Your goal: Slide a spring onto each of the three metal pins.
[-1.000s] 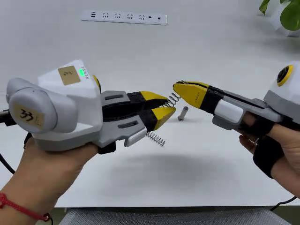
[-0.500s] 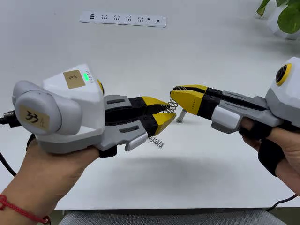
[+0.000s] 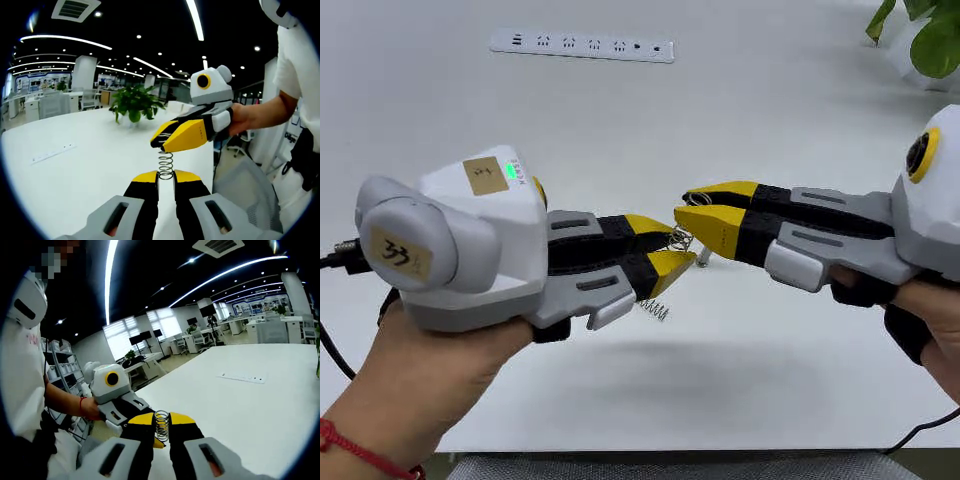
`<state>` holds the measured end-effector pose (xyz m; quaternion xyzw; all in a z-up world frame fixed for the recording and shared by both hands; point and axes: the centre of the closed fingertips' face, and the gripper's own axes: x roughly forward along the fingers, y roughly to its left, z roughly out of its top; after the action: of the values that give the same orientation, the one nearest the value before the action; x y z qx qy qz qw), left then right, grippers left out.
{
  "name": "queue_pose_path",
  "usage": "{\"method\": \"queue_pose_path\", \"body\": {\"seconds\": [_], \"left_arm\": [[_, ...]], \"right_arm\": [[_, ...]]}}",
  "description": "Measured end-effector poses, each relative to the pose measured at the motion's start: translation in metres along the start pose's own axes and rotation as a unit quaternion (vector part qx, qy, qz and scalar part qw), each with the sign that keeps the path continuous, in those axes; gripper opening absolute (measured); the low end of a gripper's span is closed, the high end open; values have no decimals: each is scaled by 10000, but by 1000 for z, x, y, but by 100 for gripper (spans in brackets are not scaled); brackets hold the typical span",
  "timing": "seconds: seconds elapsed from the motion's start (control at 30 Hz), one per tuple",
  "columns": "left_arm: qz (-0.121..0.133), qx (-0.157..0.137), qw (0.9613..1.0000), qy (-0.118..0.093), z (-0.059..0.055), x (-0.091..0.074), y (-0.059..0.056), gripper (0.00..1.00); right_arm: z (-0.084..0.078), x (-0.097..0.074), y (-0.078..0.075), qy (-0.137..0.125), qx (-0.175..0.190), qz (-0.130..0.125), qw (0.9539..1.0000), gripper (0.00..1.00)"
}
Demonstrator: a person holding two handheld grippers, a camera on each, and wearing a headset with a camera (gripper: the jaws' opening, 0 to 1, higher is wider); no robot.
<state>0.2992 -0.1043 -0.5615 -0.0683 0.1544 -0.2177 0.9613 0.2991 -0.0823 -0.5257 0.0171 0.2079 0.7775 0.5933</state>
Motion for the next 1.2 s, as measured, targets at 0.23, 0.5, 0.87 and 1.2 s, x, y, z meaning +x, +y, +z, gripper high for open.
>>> {"method": "queue_pose_path", "body": {"seconds": [0.23, 0.5, 0.87, 1.2], "left_arm": [[-35, 1, 10000, 31, -1, 0, -3, 11], [-113, 28, 9999, 61, -4, 1, -7, 10], [-225, 206, 9993, 204, -9, 1, -10, 10], [-320, 380, 9979, 408, -19, 2, -12, 10]], "right_arm": [[-3, -1, 2, 168, -219, 9, 9996, 11], [-6, -2, 8, 438, -312, 130, 9985, 19], [-15, -18, 12, 2254, -2223, 999, 9433, 28], [-36, -20, 10, 3542, -3390, 1869, 8513, 27]]}}
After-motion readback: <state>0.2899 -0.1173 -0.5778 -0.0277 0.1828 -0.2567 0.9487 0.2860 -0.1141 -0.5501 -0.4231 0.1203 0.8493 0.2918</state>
